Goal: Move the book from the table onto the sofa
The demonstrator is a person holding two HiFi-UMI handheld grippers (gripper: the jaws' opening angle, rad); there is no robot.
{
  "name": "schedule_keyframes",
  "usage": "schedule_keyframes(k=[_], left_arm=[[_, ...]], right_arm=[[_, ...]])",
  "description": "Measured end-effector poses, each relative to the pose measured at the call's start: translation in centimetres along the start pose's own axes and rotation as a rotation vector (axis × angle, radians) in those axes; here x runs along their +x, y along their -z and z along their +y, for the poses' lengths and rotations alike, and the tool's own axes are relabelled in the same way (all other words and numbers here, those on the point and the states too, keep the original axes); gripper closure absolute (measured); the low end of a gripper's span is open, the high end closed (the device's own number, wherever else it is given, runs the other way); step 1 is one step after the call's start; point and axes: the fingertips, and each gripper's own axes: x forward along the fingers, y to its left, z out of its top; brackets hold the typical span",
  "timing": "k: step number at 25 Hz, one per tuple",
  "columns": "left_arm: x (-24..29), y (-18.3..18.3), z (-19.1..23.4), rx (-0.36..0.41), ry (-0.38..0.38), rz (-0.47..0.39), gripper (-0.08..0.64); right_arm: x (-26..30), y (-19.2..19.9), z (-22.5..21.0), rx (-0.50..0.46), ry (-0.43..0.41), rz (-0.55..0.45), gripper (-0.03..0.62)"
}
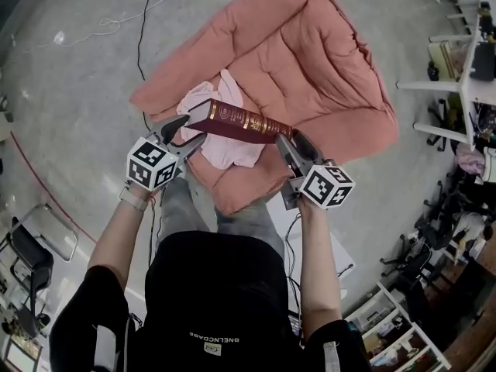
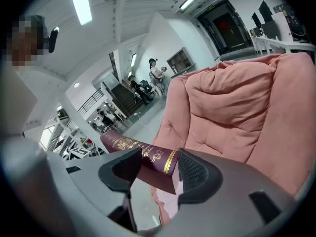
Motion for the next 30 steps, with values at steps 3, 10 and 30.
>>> schedule_keyframes(k=[3, 10, 30], left_arm=[[2.0, 0.5, 1.2, -0.011, -0.014, 0.002, 0.302], [5.9, 2.9, 4.1, -0.026, -0.041, 0.026, 0.302], [16.6, 7.4, 9.4, -0.075, -0.070, 0.107, 0.302]], right_arm=[[1.6, 0.2, -1.8, 0.000, -0.006, 0.014, 0.342], [5.8, 1.3, -5.4, 0.005, -0.010, 0.039, 0.342], [12.1, 5.6, -14.8, 0.054, 0.031, 0.165, 0.342]])
